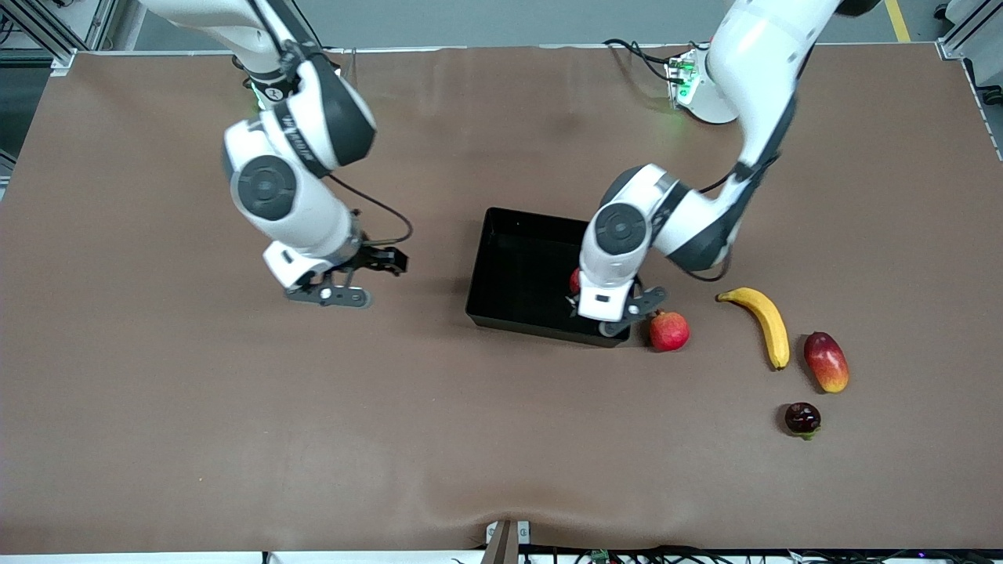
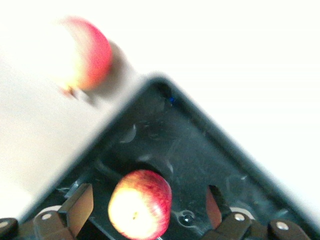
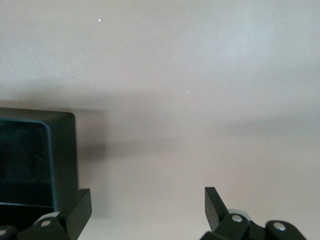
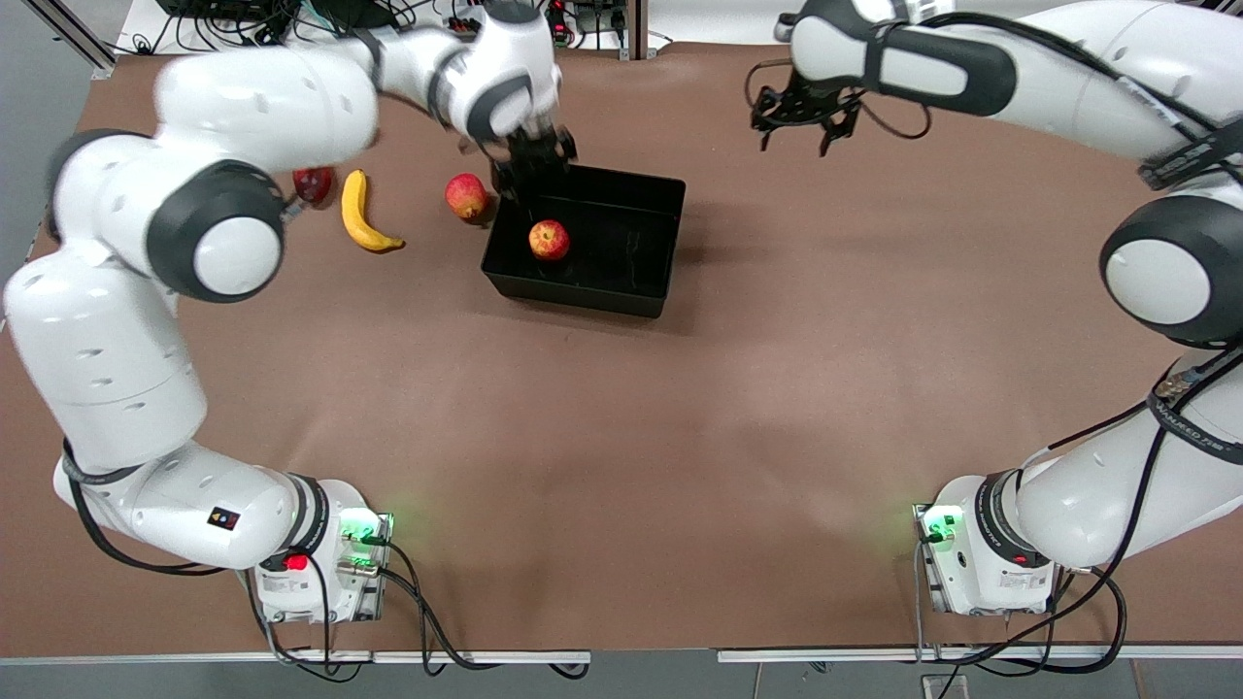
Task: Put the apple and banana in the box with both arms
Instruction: 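Lower the apple into the box and open the left gripper, then release the box with the right gripper while the left gripper reaches the banana, then close the left gripper around the yellow banana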
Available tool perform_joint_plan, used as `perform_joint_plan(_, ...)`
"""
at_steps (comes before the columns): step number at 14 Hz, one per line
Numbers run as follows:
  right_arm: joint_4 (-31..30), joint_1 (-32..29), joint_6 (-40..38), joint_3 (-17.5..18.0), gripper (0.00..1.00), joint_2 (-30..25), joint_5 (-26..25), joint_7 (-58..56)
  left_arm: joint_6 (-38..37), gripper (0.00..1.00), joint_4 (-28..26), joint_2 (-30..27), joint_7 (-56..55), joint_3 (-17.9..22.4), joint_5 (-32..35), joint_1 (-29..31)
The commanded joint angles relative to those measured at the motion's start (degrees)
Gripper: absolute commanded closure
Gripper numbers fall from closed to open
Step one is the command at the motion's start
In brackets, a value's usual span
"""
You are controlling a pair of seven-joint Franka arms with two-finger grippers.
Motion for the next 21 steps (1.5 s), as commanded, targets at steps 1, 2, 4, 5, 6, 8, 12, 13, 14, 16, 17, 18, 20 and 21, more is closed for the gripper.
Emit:
perform_joint_plan(1, -2.2, -5.0, -1.2, 0.8, 0.00, -3.9, -0.6, -7.6, -8.6, 0.00, 2.2, -7.2, 8.6, -0.2, 0.1, 5.4)
perform_joint_plan(2, -2.2, -7.0, -1.8, 0.8, 0.00, -4.5, -0.6, -10.2, -10.3, 0.00, 1.8, -8.5, 13.2, -0.2, 0.0, 8.4)
perform_joint_plan(4, -2.1, -10.1, -1.9, 0.8, 0.00, -5.2, -0.7, -14.6, -12.5, 0.00, 0.8, -8.8, 22.1, -0.2, 0.1, 15.0)
perform_joint_plan(5, -2.0, -10.9, -1.8, 0.8, 0.00, -5.3, -0.8, -17.8, -12.3, 0.00, -0.6, -8.5, 25.1, -0.2, 0.3, 18.1)
perform_joint_plan(6, -1.7, -11.3, -1.8, 0.8, 0.00, -5.3, -0.9, -18.9, -11.8, 0.00, -1.5, -7.8, 27.0, -0.2, 0.8, 20.9)
perform_joint_plan(8, -1.3, -11.7, -1.9, 0.8, 0.00, -5.6, -1.3, -18.9, -8.5, 0.00, -4.3, -6.2, 30.5, -0.2, 1.0, 26.3)
perform_joint_plan(12, -0.6, -18.7, -4.8, 0.5, 0.00, -8.1, -2.0, -22.1, 6.6, 0.00, -14.8, -4.8, 35.7, -0.1, 1.1, 32.3)
perform_joint_plan(13, -0.6, -19.8, -5.2, 0.5, 0.00, -9.2, -2.0, -22.2, 7.9, 0.00, -16.3, -4.3, 36.2, 0.0, 1.1, 32.7)
perform_joint_plan(14, -0.6, -20.4, -7.2, 0.5, 0.00, -10.4, -2.1, -22.2, 8.4, 0.00, -17.1, -4.0, 36.6, 0.0, 1.1, 33.3)
perform_joint_plan(16, -0.5, -20.5, -11.0, 0.5, 0.00, -13.7, -2.8, -22.2, 9.7, 0.00, -17.8, -1.9, 37.5, 0.0, 1.1, 34.0)
perform_joint_plan(17, 0.2, -20.5, -11.7, 0.5, 0.00, -14.1, -3.5, -22.3, 10.6, 0.03, -17.8, -0.9, 37.7, 0.0, 1.1, 34.2)
perform_joint_plan(18, 2.0, -20.9, -13.2, 0.5, 0.00, -14.1, -3.6, -22.4, 11.2, 0.07, -17.8, 0.0, 37.7, 0.0, 1.2, 34.8)
perform_joint_plan(20, 5.1, -22.8, -16.9, 0.6, 0.00, -14.0, -3.6, -22.3, 11.4, 0.42, -17.8, 1.4, 37.9, 0.0, 1.2, 34.9)
perform_joint_plan(21, 6.4, -23.1, -18.5, 0.4, 0.00, -14.1, -3.6, -22.3, 11.4, 0.54, -17.8, 2.1, 37.9, 0.0, 1.1, 34.9)
